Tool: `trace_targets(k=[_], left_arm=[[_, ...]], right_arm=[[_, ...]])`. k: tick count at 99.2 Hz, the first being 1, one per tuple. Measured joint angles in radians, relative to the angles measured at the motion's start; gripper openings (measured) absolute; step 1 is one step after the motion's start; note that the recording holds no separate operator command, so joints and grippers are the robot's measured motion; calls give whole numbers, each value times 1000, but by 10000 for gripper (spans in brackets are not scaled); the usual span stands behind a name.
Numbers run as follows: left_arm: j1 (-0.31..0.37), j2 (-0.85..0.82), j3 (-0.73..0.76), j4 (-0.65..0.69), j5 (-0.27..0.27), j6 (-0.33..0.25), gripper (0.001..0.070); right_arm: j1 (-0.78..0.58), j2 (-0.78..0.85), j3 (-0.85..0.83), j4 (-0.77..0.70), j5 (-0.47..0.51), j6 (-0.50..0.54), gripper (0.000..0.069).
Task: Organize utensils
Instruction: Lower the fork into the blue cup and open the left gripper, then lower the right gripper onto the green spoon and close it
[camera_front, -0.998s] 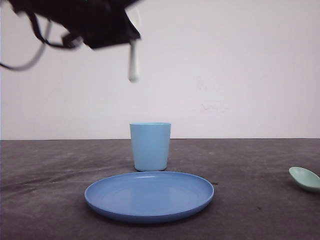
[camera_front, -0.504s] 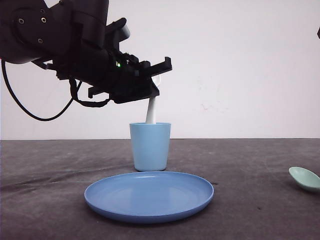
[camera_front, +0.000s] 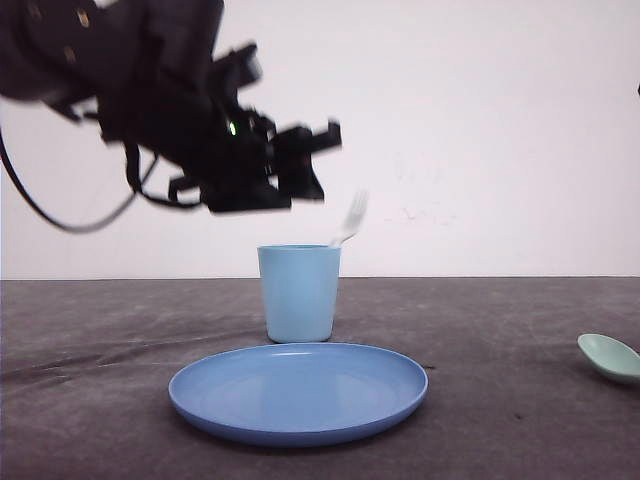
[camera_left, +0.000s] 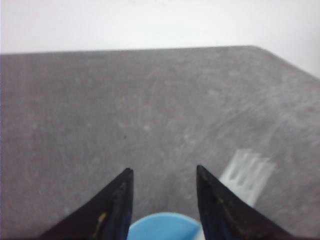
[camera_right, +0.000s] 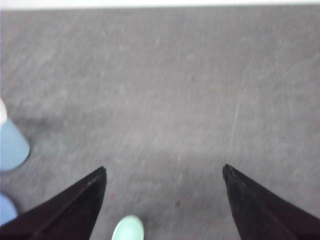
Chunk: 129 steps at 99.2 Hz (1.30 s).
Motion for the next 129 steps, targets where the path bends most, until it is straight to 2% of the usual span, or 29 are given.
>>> trace_targets(k=[16, 37, 53, 70, 88, 105, 129], left_arm=[[-1, -190, 0, -163, 0, 27, 229], [-1, -416, 0, -507, 0, 88, 229], [-1, -559, 0, -764, 0, 90, 229], [-1, -639, 0, -983, 0, 89, 229], [-1, -684, 0, -1093, 0, 85, 229], [-1, -709, 0, -1139, 0, 85, 229], [-1, -715, 0, -1186, 0, 82, 229]], right_arm=[[50, 39, 0, -125, 0, 40, 439], [132, 153, 0, -237, 0, 110, 413], [212, 269, 0, -251, 1, 147, 413], [298, 393, 0, -241, 19, 177, 413], [359, 494, 0, -229, 96, 210, 413], [378, 558, -2, -194, 112, 238, 404], [381, 604, -2, -169, 113, 268, 282]])
